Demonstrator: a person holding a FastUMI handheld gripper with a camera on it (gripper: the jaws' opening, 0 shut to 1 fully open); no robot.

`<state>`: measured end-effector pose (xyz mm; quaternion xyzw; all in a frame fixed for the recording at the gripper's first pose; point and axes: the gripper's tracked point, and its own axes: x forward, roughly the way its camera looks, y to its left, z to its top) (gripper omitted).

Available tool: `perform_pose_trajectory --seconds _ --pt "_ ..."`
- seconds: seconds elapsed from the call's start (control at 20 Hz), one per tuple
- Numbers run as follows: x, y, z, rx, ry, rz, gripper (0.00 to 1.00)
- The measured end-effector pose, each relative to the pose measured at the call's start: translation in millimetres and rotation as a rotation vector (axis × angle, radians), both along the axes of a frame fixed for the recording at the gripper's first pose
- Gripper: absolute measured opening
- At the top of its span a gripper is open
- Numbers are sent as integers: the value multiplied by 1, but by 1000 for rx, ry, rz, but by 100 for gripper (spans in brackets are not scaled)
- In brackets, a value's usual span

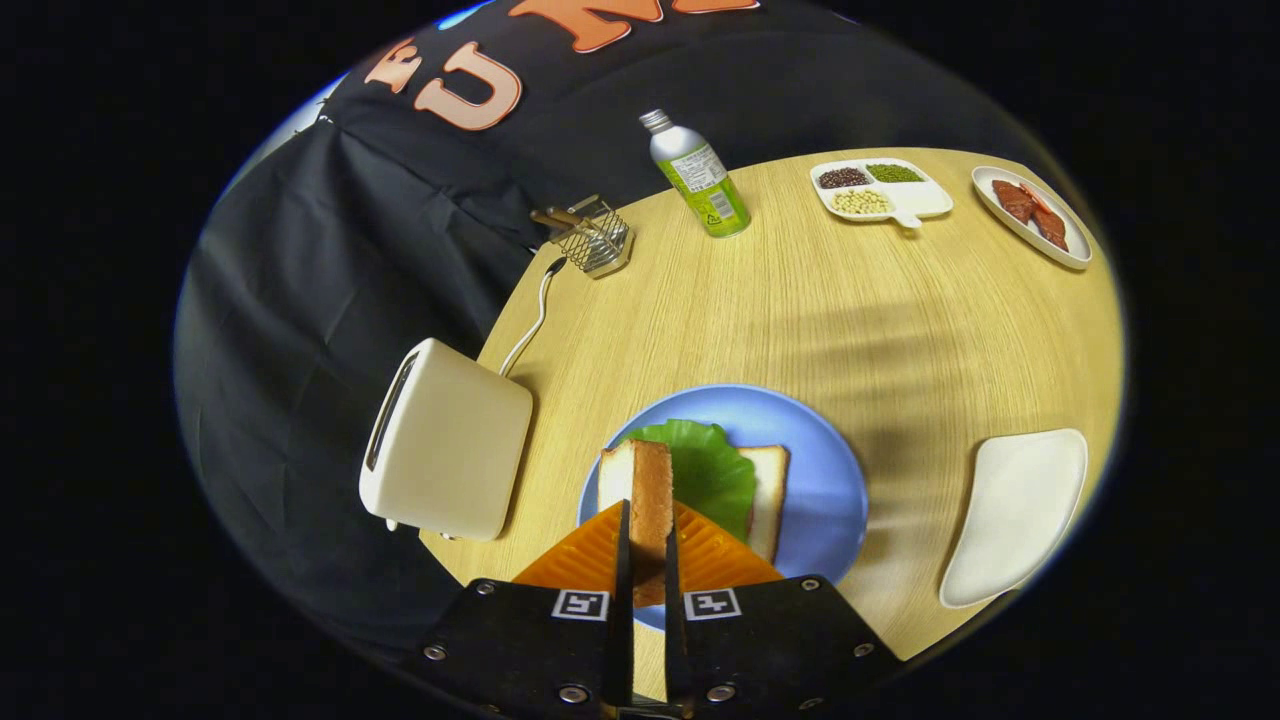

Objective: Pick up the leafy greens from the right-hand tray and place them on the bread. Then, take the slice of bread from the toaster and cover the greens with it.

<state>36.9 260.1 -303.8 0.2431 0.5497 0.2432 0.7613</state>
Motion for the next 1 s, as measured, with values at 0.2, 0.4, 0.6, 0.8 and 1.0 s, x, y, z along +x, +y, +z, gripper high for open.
perform_pose_trajectory --seconds 0.2,0.4,0.6,0.8,1.0 --pt "2 -8 -2 8 -13 -10 13" --pt "4 -19 -13 -18 -19 -28 14" --pt "4 -30 -25 -104 -70 -5 33" --pt "3 -41 -36 -207 -134 33 52" --pt "13 -54 -22 -247 -232 6 74"
